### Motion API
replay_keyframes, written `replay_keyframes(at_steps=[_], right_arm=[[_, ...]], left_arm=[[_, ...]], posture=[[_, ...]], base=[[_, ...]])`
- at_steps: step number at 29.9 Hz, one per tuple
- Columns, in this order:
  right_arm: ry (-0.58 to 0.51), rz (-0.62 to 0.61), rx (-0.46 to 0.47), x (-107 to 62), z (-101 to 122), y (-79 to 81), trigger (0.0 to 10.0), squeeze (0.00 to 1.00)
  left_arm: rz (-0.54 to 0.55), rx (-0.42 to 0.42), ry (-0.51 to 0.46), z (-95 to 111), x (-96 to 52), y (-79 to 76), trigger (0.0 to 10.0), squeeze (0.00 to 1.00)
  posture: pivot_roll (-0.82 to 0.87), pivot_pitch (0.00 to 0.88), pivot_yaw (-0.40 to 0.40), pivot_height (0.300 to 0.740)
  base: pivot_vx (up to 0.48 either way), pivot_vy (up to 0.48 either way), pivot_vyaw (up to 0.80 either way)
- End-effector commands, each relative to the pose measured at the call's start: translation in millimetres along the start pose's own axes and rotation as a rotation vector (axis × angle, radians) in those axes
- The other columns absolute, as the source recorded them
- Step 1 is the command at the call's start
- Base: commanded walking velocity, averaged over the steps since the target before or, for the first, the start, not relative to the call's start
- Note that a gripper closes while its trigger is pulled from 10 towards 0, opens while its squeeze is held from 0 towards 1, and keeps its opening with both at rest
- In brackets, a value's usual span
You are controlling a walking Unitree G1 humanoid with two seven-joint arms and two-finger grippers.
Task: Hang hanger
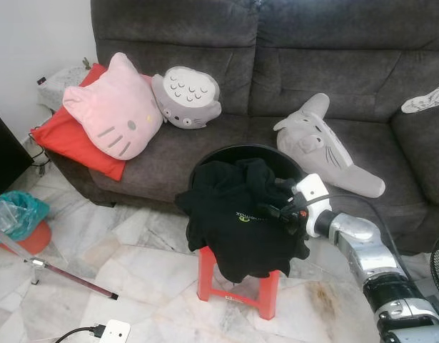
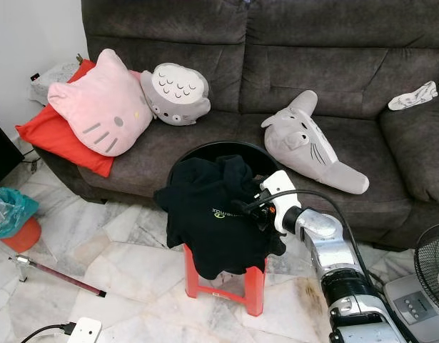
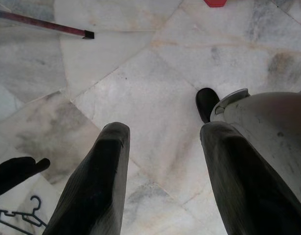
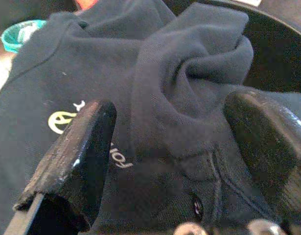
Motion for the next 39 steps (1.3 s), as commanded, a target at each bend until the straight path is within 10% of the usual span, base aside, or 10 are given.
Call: replay_keyframes(at_steps=[1, 10, 11, 12, 39], right_arm=[[0.007, -0.015, -0.011, 1.9, 1.9, -1.6, 10.0, 0.00], [0.033, -0.016, 0.001, 1.3, -3.8, -2.2, 10.0, 0.00], [0.039, -0.018, 0.003, 1.7, -4.7, -2.0, 6.7, 0.00], [0.043, -0.019, 0.004, 1.9, -5.3, -1.8, 0.0, 0.00], [0.037, -0.054, 0.005, 9.2, 3.1, -6.0, 0.0, 0.00]], left_arm=[[0.000, -0.013, 0.028, -7.0, -1.3, -0.3, 10.0, 0.00], [-0.001, -0.014, 0.031, -7.7, -1.5, -0.7, 10.0, 0.00], [-0.002, -0.014, 0.031, -7.7, -1.5, -0.7, 10.0, 0.00], [-0.002, -0.014, 0.031, -7.7, -1.5, -0.7, 10.0, 0.00], [0.000, -0.007, 0.037, -8.7, -1.7, -0.1, 10.0, 0.00]], posture=[[-0.04, 0.025, 0.060, 0.740], [-0.04, 0.027, 0.060, 0.740], [-0.04, 0.028, 0.059, 0.740], [-0.04, 0.029, 0.060, 0.740], [-0.04, 0.033, 0.061, 0.740]], base=[[0.000, 0.000, 0.00], [0.000, 0.000, 0.00], [0.000, 0.000, 0.00], [0.000, 0.000, 0.00], [0.000, 0.000, 0.00]])
Point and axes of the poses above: a point about 5 cm out from each wrist's last joint towards the gripper, its own x axis pointing out of the wrist towards the gripper, its own z axis along the axis of the wrist's last joint, y = z × x, the point moved 1 cm from there along x, pointing out of the wrist towards the gripper, and after that the axes turned 3 degrees about -x, right-handed, at the moved point
